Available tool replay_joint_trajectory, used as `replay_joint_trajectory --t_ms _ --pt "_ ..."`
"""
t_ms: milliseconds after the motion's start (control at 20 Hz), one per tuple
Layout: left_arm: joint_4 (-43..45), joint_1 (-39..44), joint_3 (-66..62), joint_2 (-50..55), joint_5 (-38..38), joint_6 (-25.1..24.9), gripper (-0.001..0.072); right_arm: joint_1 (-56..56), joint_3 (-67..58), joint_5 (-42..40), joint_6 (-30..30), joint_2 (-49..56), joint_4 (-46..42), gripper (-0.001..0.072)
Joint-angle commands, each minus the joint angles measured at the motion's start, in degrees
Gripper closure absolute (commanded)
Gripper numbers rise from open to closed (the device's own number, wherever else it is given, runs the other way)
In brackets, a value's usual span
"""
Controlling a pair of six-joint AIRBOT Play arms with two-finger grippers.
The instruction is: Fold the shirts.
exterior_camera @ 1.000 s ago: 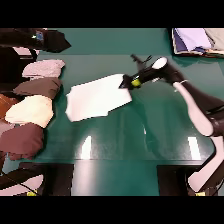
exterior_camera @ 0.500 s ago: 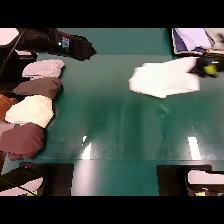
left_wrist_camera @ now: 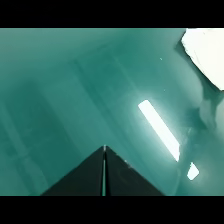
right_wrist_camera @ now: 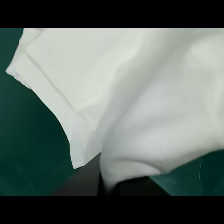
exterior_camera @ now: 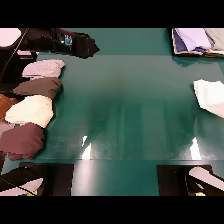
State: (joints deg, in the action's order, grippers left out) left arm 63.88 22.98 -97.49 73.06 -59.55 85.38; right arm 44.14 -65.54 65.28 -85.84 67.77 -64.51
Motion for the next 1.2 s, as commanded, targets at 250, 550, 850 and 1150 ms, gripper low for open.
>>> replay_joint_trajectory --t_ms 250,550,850,1150 --pt "0.0 0.0 0.0 0.0 -0.1 0.1 0.0679 3.0 -3.1 3.5 -0.2 -1.9 -20.9 -0.0006" --pt "0.0 0.0 0.0 0.0 1.8 -0.3 0.0679 -7.6 -12.5 8.5 -0.6 -1.9 -4.5 0.0098" --pt "0.0 0.0 0.0 0.0 2.1 -0.3 0.0679 -35.9 -12.5 9.7 -0.5 -1.2 -1.6 0.0102" --pt "0.0 0.0 0.0 0.0 2.1 -0.3 0.0679 -53.6 -12.7 7.2 2.8 -1.1 -1.6 0.0696"
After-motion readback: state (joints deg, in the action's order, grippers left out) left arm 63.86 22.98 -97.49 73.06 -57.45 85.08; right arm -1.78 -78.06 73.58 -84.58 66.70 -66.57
